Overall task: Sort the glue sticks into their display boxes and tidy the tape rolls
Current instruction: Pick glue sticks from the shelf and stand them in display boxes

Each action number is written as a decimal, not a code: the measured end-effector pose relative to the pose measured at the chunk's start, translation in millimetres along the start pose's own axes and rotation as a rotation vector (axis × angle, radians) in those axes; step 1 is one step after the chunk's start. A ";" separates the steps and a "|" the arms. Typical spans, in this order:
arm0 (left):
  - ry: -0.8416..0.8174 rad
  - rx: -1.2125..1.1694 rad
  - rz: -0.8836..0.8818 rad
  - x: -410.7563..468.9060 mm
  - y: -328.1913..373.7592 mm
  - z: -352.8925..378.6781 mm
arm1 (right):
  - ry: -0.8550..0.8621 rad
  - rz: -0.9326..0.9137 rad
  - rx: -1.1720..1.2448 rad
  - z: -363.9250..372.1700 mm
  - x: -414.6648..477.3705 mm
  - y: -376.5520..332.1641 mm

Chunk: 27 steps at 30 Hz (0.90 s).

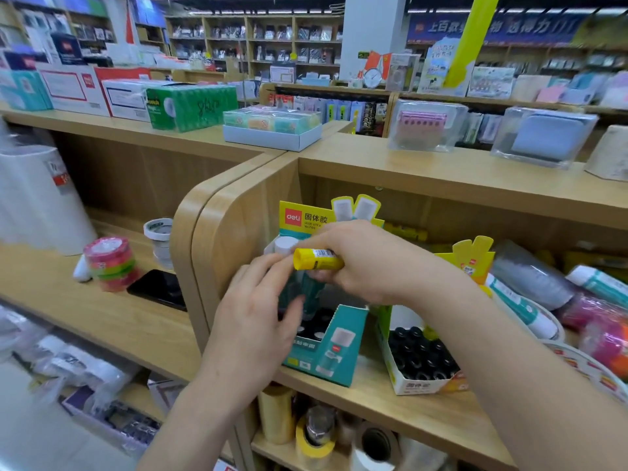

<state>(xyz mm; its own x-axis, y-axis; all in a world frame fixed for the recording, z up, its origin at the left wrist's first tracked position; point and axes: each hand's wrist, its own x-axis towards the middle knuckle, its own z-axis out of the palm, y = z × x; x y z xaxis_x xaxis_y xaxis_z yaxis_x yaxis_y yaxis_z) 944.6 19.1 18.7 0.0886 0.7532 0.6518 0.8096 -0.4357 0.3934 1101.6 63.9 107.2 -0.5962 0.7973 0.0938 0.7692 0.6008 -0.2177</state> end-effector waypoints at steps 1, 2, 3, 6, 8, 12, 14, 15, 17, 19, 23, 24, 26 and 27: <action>-0.001 0.012 0.011 1.2 -0.4 0.9 | 0.010 0.002 0.090 -1.3 -3.3 0.4; -0.001 0.029 0.027 2.6 -0.7 1.5 | 0.034 -0.001 0.166 -2.8 -6.6 1.1; -0.001 0.053 0.046 4.6 -0.5 1.8 | 0.066 -0.005 0.221 -3.6 -9.8 2.8; -0.010 0.140 0.104 12.4 1.5 0.8 | 0.175 0.007 0.300 -4.2 -15.3 10.2; -0.013 0.228 0.152 18.7 3.8 -1.0 | 0.206 0.018 0.344 -3.0 -16.0 14.5; -0.014 0.334 0.241 28.6 7.0 -5.0 | 0.244 0.037 0.378 -0.8 -16.5 21.9; -0.031 0.322 0.225 30.7 5.8 -4.9 | 0.254 0.039 0.401 -0.5 -17.4 24.7; -0.041 0.322 0.204 31.3 5.3 -4.5 | 0.247 0.038 0.414 0.1 -17.8 25.7; -0.067 0.346 0.176 32.7 6.0 -4.1 | 0.220 0.039 0.389 1.1 -18.6 25.9; -0.092 0.367 0.166 34.5 7.8 -4.0 | 0.211 0.032 0.324 2.4 -17.5 26.8; -0.114 0.393 0.148 37.9 9.5 -4.1 | 0.273 -0.004 0.469 2.8 -21.3 24.6; -0.109 0.394 0.143 38.0 10.8 -4.0 | 0.312 -0.009 0.579 3.0 -23.4 23.5; -0.101 0.390 0.129 36.7 13.8 -3.6 | 0.429 -0.007 0.757 0.8 -30.3 22.5; -0.102 0.387 0.116 36.0 15.7 -3.9 | 0.488 0.004 0.797 -1.2 -35.3 23.8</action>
<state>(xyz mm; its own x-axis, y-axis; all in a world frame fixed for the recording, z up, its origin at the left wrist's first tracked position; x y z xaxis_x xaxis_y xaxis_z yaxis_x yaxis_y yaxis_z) 958.2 37.4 50.9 0.2332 0.7635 0.6023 0.9476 -0.3174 0.0355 1141.3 50.1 99.9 -0.2924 0.8437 0.4501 0.2783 0.5254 -0.8041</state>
